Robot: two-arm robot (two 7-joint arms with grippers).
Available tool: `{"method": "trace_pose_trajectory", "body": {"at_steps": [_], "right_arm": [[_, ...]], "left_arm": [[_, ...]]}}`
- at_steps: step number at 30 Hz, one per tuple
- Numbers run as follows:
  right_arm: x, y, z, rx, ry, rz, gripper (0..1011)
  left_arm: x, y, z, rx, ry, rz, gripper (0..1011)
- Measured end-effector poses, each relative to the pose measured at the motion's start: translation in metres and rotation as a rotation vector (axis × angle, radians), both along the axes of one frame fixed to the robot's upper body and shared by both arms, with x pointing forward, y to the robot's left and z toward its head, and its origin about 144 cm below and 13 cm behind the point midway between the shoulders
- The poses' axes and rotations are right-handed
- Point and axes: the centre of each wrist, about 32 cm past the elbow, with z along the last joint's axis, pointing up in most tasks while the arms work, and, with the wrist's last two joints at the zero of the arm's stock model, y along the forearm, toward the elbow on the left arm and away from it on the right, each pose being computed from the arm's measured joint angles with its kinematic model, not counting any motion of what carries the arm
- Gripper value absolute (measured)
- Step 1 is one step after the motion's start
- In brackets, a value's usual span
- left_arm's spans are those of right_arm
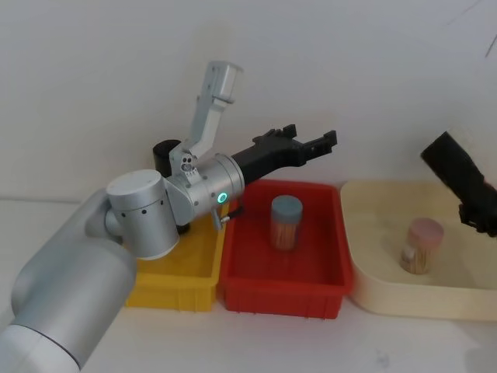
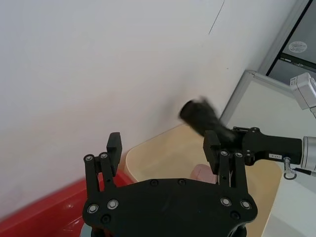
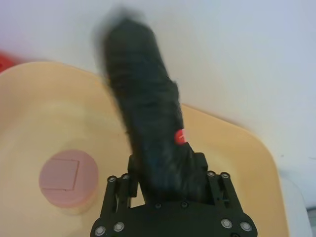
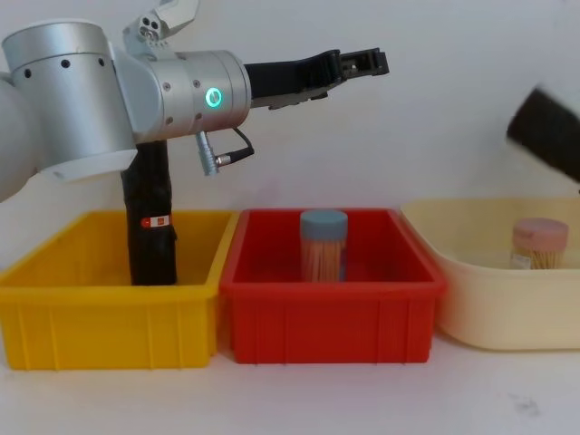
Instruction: Pick up the garbage bag with the one hand and transfer it to the other hand.
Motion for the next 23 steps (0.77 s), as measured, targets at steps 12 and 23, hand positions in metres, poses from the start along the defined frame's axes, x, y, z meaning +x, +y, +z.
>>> {"method": "trace_pose_trajectory", "body": {"at_steps": [12,23], "right_arm": [[-0.0037,-0.0047,-0.0023,-0.017,0.015,-0.023,955],[-0.0052,-0.0063,-0.0031,-0.024,0.021,-0.031,999]], "left_arm": [[0.0,0.0,0.0,0.0,0.0,0.0,1001],[0.0,0.0,0.0,0.0,0.0,0.0,1001]]}}
